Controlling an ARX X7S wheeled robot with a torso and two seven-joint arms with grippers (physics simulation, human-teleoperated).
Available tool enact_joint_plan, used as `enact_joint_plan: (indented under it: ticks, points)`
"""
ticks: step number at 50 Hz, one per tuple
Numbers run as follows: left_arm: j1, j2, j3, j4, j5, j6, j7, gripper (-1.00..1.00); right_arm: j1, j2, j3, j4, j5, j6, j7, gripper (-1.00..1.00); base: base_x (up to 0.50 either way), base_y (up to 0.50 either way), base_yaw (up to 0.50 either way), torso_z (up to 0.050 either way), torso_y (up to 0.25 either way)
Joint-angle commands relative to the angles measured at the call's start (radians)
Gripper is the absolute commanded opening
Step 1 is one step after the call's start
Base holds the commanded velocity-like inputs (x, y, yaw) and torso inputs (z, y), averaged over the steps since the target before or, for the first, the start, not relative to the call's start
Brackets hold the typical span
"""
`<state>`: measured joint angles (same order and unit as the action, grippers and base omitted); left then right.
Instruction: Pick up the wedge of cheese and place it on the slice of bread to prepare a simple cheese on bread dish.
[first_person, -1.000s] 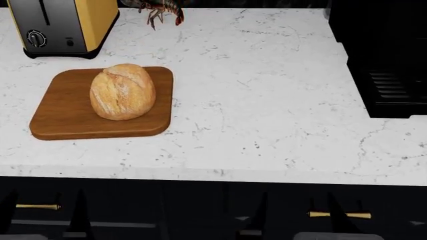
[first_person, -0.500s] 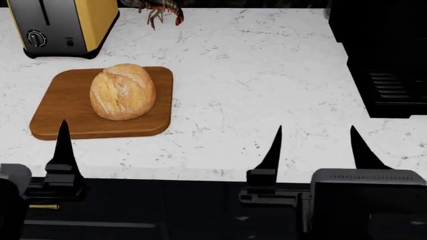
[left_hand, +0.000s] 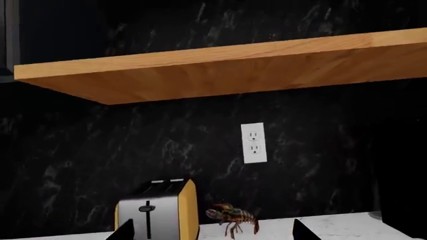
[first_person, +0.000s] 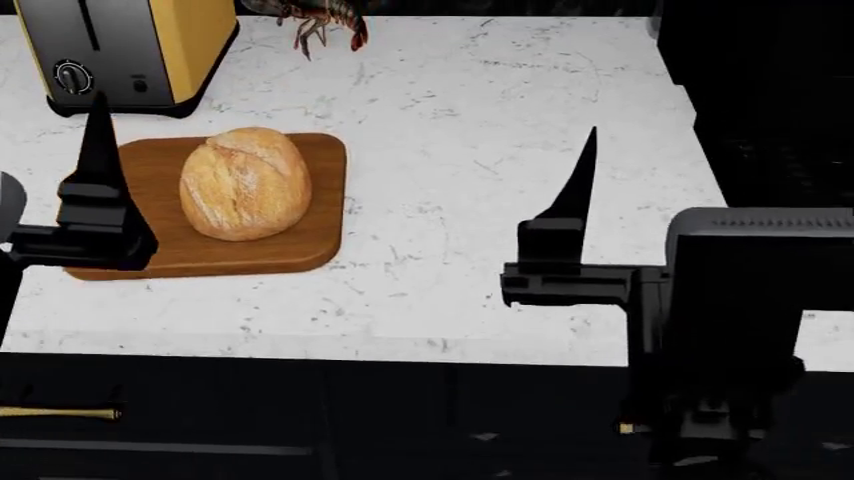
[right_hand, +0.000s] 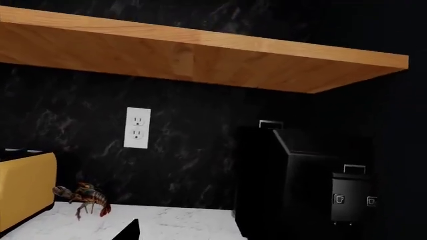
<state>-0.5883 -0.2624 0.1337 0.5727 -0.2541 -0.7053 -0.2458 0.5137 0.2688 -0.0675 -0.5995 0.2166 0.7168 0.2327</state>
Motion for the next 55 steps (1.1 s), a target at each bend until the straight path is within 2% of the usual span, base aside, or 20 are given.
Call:
enact_joint_plan:
  ticks: [1, 22, 34, 55]
  points:
    - [-0.134, -0.008, -0.005, 0.016, -0.017, -0.096, -0.008, 1.00, 0.058, 0.004, 0.027, -0.003, 0.018, 0.024, 0.005, 1.00, 0.00, 0.00, 0.00, 0.000, 0.000]
    - [-0.270, -0.007, 0.007, -0.004, -0.035, -0.162, -0.008, 1.00, 0.247, 0.015, -0.028, 0.089, 0.007, 0.070, -0.005, 1.00, 0.00, 0.00, 0.00, 0.000, 0.000]
    - [-0.265, -0.007, 0.008, -0.014, -0.037, -0.144, -0.011, 1.00, 0.366, 0.003, -0.065, 0.194, -0.005, 0.055, -0.016, 1.00, 0.00, 0.00, 0.00, 0.000, 0.000]
    - [-0.286, 0.003, -0.012, -0.022, -0.053, -0.186, -0.040, 1.00, 0.374, 0.005, -0.070, 0.229, -0.006, 0.029, -0.009, 1.00, 0.00, 0.00, 0.00, 0.000, 0.000]
